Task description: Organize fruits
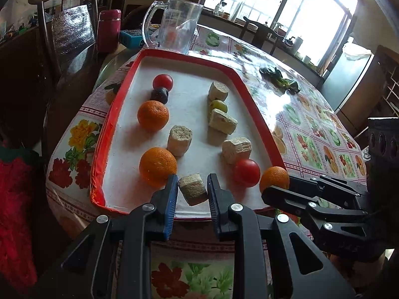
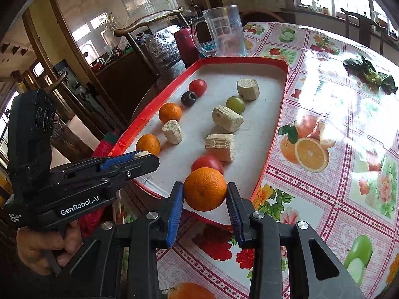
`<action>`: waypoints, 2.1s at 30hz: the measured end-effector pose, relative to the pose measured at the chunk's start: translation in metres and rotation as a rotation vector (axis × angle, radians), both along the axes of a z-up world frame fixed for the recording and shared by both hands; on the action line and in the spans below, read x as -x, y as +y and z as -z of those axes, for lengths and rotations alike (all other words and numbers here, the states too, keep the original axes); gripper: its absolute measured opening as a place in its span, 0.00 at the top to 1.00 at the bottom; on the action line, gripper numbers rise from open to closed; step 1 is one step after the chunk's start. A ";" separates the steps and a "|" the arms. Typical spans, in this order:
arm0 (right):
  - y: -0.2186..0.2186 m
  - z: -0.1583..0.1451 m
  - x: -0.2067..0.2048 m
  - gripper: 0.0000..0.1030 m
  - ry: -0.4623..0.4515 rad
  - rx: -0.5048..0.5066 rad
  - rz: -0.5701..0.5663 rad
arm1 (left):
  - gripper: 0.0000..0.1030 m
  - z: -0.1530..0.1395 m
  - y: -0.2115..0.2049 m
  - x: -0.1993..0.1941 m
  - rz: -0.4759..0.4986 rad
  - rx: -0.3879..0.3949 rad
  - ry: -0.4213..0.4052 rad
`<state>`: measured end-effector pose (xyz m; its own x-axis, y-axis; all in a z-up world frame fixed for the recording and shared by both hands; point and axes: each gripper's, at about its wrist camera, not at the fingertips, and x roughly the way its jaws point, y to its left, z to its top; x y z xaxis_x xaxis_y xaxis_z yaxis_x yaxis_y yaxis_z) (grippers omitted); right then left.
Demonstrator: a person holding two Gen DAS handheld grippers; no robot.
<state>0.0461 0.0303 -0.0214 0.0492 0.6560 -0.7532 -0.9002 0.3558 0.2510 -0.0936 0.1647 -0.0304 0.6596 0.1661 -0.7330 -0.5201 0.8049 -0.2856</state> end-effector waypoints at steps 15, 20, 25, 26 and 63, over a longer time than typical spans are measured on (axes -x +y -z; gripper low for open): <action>-0.005 -0.001 -0.004 0.64 0.019 -0.009 0.007 | 0.79 0.000 -0.003 -0.001 0.008 -0.010 0.001; -0.009 -0.005 -0.004 0.60 0.026 -0.021 0.004 | 0.79 0.000 -0.004 -0.001 -0.001 -0.014 0.010; -0.014 -0.009 -0.006 0.59 0.025 -0.035 0.013 | 0.76 -0.002 -0.006 0.000 -0.005 -0.028 0.020; -0.015 -0.010 -0.006 0.59 0.025 -0.040 0.017 | 0.74 -0.003 -0.006 0.001 -0.005 -0.031 0.018; -0.052 -0.039 -0.027 0.12 -0.041 -0.088 -0.145 | 0.20 -0.016 -0.050 0.042 -0.060 -0.300 0.094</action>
<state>0.0731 -0.0214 0.0179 -0.0217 0.7221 -0.6915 -0.9507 0.1991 0.2378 -0.1355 0.1144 -0.0145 0.5734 0.4211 -0.7027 -0.5825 0.8128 0.0118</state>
